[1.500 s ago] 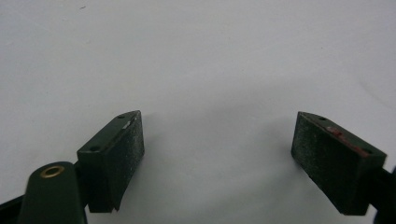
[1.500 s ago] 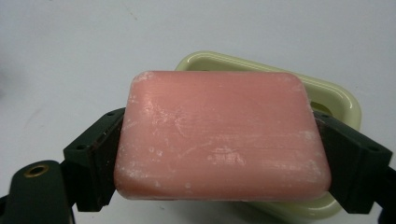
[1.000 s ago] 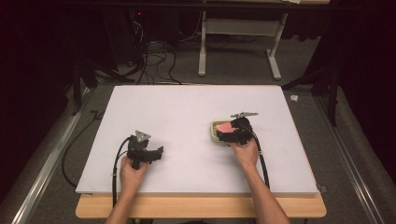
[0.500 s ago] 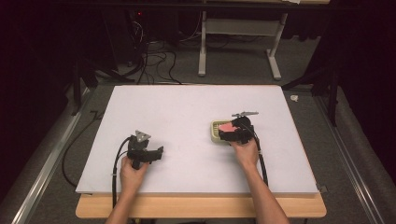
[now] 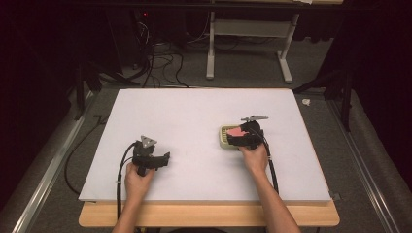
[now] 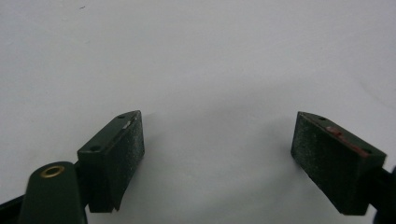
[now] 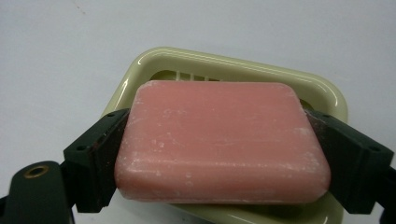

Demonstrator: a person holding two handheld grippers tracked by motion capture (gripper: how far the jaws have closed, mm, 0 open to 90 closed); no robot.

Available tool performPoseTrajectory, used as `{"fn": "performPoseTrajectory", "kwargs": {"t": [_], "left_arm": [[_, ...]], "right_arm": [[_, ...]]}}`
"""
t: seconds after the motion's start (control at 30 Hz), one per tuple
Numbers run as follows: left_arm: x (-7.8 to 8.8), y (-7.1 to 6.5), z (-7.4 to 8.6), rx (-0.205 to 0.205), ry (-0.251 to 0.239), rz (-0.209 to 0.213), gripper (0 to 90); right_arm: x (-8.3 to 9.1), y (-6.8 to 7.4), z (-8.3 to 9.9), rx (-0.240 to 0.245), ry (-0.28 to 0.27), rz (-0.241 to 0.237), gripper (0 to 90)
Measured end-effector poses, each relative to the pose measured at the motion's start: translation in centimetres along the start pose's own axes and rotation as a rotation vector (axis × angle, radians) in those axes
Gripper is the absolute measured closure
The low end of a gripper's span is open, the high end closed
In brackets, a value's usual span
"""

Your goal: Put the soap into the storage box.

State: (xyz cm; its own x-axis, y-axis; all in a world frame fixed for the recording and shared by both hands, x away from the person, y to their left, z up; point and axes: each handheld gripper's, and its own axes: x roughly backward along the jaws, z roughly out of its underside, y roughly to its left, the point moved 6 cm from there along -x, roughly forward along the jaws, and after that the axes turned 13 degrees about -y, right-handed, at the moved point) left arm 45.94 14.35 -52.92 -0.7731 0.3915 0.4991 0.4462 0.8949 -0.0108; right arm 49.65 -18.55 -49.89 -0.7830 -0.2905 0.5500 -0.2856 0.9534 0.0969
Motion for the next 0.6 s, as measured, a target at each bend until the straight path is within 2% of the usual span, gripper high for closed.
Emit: {"fn": "performPoseTrajectory", "kwargs": {"t": [0.6], "left_arm": [[0.0,-0.01,0.0,0.0,0.0,0.0,17.7]], "right_arm": [[0.21,0.08,-0.25,-0.002,-0.023,-0.003,12.0]]}}
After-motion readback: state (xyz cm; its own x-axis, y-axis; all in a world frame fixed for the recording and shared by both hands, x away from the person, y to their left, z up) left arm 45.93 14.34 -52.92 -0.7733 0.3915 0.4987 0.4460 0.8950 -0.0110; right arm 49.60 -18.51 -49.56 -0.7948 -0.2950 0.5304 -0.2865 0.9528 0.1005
